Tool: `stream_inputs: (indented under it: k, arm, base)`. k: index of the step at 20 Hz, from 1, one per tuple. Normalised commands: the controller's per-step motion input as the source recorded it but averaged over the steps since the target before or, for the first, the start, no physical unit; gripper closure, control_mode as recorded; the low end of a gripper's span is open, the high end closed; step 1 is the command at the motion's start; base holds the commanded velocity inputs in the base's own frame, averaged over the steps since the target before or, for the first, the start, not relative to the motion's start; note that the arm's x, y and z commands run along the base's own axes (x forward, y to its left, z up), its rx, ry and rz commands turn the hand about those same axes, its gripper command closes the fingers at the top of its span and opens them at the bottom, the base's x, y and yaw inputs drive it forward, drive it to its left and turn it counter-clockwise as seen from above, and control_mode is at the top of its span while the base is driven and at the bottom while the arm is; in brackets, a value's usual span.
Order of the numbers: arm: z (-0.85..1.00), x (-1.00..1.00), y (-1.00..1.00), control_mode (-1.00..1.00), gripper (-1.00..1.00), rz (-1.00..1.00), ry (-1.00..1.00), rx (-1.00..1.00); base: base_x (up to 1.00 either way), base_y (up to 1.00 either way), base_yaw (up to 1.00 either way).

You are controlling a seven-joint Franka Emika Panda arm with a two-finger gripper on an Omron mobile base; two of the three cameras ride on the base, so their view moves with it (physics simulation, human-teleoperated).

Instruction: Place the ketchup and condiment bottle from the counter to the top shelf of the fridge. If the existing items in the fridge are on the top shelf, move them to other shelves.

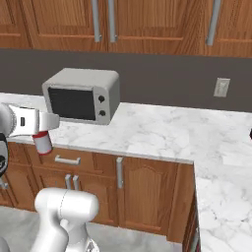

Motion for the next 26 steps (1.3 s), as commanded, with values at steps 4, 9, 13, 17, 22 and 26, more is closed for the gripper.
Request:
stream_inputs:
  k: [4,9,13,17,22,26]
  arm:
    - [0.00,0.00,0.00,1.00,1.00,0.00,0.00,0.00]
    - [0.00,0.00,0.00,1.00,1.00,0.00,0.00,0.00]
    - [0.00,0.00,0.00,1.00,1.00,0.00,0.00,0.00]
    - [0.00,0.00,0.00,1.00,1.00,0.00,0.00,0.00]
    - [0.00,0.00,0.00,1.00,1.00,0.00,0.00,0.00]
    - [0.00,0.00,0.00,1.00,1.00,0.00,0.00,0.00]
  base:
    - [-1.00,0.32,-0.20]
    - [-0.61,0.44,-0.60]
    - [-0.27,0.16,-0.94]
    - [-0.13,0.11,-0.98]
    - [-0.01,0.06,-1.00]
    - [0.00,0.01,-1.00]
